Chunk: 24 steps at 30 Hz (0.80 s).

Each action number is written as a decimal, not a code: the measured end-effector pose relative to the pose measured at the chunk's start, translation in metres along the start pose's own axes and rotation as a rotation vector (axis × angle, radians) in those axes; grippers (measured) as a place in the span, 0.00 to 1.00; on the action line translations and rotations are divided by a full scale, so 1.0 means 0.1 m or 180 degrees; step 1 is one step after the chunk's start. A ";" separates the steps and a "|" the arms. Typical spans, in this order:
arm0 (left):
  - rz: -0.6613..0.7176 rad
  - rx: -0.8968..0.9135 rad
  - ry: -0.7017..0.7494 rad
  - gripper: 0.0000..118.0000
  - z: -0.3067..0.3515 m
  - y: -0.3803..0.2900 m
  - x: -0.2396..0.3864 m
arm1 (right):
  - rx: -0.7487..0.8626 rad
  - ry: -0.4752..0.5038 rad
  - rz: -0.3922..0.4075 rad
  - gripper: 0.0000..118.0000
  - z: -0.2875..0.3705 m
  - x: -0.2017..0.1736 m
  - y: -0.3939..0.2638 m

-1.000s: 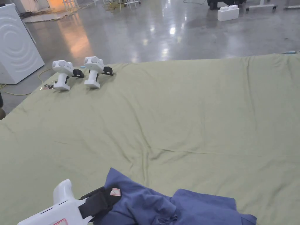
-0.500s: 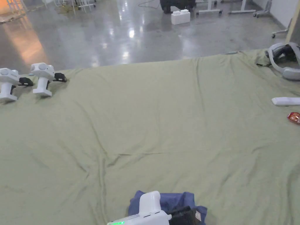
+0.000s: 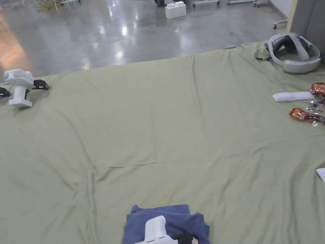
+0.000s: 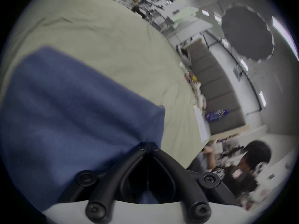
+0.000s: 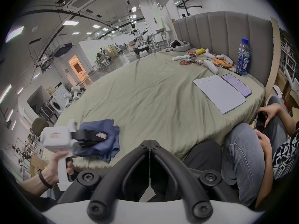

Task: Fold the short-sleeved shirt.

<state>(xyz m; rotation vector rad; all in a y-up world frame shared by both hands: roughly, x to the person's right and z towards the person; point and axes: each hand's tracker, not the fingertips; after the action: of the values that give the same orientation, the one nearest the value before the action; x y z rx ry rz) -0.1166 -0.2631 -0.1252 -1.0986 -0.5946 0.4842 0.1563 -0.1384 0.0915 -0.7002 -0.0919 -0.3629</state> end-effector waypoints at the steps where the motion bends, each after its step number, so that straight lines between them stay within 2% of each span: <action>1: -0.0073 -0.0023 0.0056 0.02 -0.06 -0.02 -0.01 | -0.0046 -0.0041 0.0100 0.02 -0.01 -0.02 -0.01; 3: 0.0224 0.0054 -0.0048 0.02 -0.02 0.05 0.00 | -0.0140 -0.0111 0.0263 0.02 -0.05 -0.05 -0.08; 4: 0.0320 0.0051 -0.0068 0.02 0.07 0.09 0.02 | -0.0205 -0.0027 0.0302 0.02 -0.08 -0.08 -0.09; 6: 0.0162 0.0341 -0.0241 0.02 0.40 0.14 0.06 | -0.0285 0.0125 0.0378 0.02 -0.17 -0.15 -0.08; 9: 0.0044 0.0601 -0.0183 0.02 0.96 0.20 0.04 | -0.0407 0.0597 0.0459 0.02 -0.47 -0.41 0.07; 12: 0.0137 0.0790 -0.0119 0.02 1.46 0.20 -0.18 | -0.0553 0.0927 0.0691 0.02 -0.94 -0.68 0.23; 15: 0.0354 0.0894 -0.0074 0.03 1.79 0.15 -0.52 | -0.1007 0.0747 0.0716 0.02 -1.61 -0.93 0.32; 17: 0.0499 0.0901 0.0000 0.04 1.89 0.08 -0.71 | -0.1161 0.0849 0.0720 0.02 -1.96 -0.99 0.28; 18: 0.0587 0.0905 0.0065 0.24 1.93 0.05 -0.82 | -0.1405 0.0778 0.0766 0.02 -2.16 -1.01 0.23; 20: 0.0736 0.0820 0.0040 0.83 1.92 0.00 -0.97 | -0.1949 0.0499 0.0885 0.02 -2.47 -1.01 0.07; 21: 0.0800 0.0863 -0.0041 0.90 1.91 -0.02 -1.03 | -0.1684 0.0630 0.0764 0.02 -2.44 -0.98 0.15; 23: 0.0958 0.0891 -0.0226 0.90 1.82 -0.01 -1.14 | -0.1912 0.0614 0.0573 0.02 -2.37 -0.98 0.29; 24: 0.1051 0.0860 -0.0369 0.90 1.74 0.02 -1.21 | -0.1881 0.0631 0.0701 0.02 -2.41 -0.98 0.26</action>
<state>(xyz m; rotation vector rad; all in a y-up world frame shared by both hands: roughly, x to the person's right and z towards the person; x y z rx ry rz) -0.3221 -0.2213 -0.0940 -0.9159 -0.4332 0.8936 0.0646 -0.2464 -0.1281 -1.2408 0.2910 -0.2439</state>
